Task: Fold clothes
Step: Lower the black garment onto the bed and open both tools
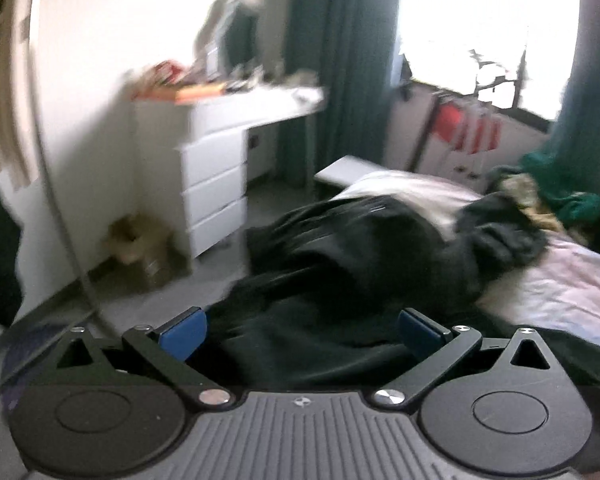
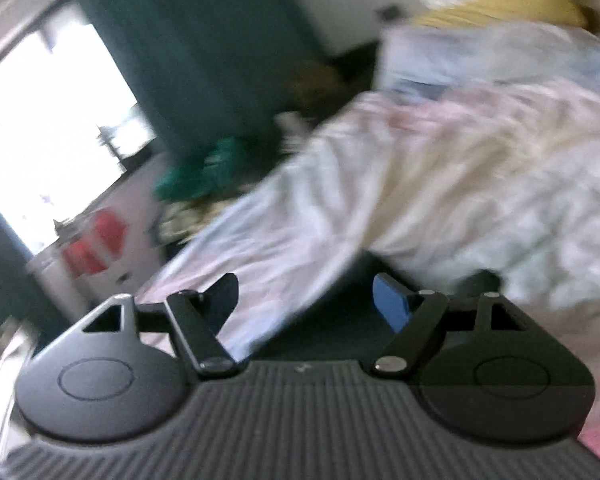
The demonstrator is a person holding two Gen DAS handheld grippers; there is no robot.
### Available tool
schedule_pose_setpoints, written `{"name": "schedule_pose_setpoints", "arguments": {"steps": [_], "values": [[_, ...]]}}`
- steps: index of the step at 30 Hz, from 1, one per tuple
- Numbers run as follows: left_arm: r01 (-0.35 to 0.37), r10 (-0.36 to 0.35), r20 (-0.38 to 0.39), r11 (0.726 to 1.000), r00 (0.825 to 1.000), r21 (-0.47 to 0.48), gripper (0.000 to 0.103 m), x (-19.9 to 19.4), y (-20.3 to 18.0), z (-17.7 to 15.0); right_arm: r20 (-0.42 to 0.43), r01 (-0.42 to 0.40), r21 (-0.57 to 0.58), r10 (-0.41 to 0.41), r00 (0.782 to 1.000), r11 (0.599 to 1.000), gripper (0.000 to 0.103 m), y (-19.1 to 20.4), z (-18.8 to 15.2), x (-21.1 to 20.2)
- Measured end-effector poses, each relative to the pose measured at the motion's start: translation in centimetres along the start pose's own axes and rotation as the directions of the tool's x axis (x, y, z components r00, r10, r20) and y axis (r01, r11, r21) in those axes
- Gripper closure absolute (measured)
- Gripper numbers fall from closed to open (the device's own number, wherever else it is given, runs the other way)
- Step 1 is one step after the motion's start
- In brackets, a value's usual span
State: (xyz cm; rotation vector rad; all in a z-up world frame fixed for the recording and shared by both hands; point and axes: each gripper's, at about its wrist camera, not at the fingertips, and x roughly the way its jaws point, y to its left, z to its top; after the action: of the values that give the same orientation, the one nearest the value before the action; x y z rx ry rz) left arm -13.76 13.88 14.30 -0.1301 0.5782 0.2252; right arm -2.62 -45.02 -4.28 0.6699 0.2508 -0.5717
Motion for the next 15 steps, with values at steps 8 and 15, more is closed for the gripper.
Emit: {"name": "schedule_pose_setpoints", "arguments": {"steps": [8, 15], "values": [[0.161, -0.179, 0.097, 0.973, 0.979, 0.166, 0.000, 1.0, -14.0, -1.0, -0.074, -0.276, -0.185, 0.267, 0.961, 0.943, 0.026, 7.9, -3.0, -3.7], [0.246, -0.285, 0.132, 0.936, 0.949, 0.252, 0.000, 5.2, -22.5, -3.1, -0.118, -0.400, -0.254, 0.383, 0.916, 0.880, 0.026, 10.8, -6.5, -4.1]]}}
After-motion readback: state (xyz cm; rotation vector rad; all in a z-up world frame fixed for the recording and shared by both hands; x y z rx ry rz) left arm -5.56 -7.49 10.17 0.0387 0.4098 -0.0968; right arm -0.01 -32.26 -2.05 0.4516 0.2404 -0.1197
